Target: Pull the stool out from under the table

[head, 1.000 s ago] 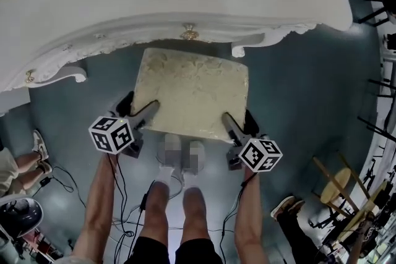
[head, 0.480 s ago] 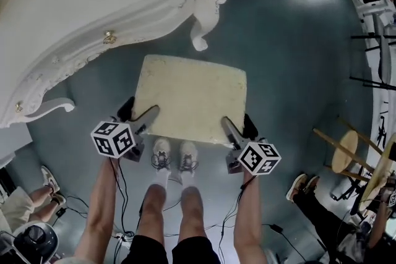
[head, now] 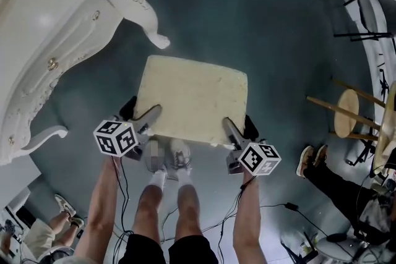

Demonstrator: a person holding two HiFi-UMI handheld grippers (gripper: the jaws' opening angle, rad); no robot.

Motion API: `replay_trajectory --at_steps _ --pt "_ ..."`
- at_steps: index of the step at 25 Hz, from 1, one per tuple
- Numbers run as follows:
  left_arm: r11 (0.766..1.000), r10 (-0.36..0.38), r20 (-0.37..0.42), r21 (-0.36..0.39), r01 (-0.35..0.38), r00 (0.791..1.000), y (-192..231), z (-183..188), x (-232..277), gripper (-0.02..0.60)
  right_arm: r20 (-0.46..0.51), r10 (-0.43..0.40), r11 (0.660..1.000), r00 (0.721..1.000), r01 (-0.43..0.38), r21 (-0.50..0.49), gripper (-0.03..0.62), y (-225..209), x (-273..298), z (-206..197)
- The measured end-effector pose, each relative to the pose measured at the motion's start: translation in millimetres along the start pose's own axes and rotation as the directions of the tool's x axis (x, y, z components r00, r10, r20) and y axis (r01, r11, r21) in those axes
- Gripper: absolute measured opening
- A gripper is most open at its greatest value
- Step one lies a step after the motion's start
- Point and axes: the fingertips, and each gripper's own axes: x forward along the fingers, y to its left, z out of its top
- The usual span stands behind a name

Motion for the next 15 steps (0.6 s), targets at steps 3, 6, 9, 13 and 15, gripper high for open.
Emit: replay_trajectory --at_steps 3,6,9,13,15 --pt "0.998 -0.04 -0.042 0.04 0.042 0.998 -22.9 -7.0 23.0 0.426 0.033 -0.048 0.998 0.998 0.046 0.048 0.405 -27.1 -21.4 -6.6" --pt "0.995 -0.068 -0.073 0.069 0.073 0.995 -48.7 -15.0 46.6 0.426 0.056 -0.084 0.993 0.995 0.079 0.083 0.405 -56.5 -40.7 -8.9" --pt "0.99 -0.095 -0.106 0.099 0.105 0.99 -73.9 -21.1 70.5 0.426 0.076 -0.117 0.988 0.99 0.108 0.111 0.405 -83.9 -58.6 -9.4" --pt "0.979 -0.134 -0.153 0.134 0.155 0.979 -105.7 -33.7 101.0 0.425 0.107 -0.171 0.976 0.98 0.153 0.156 0.405 -119.2 -83.6 -15.2" --pt "0.973 -0.151 -0.175 0.149 0.178 0.973 -119.2 -40.0 115.1 0.425 0.121 -0.197 0.968 0.973 0.173 0.18 0.405 -134.6 -93.9 -20.0"
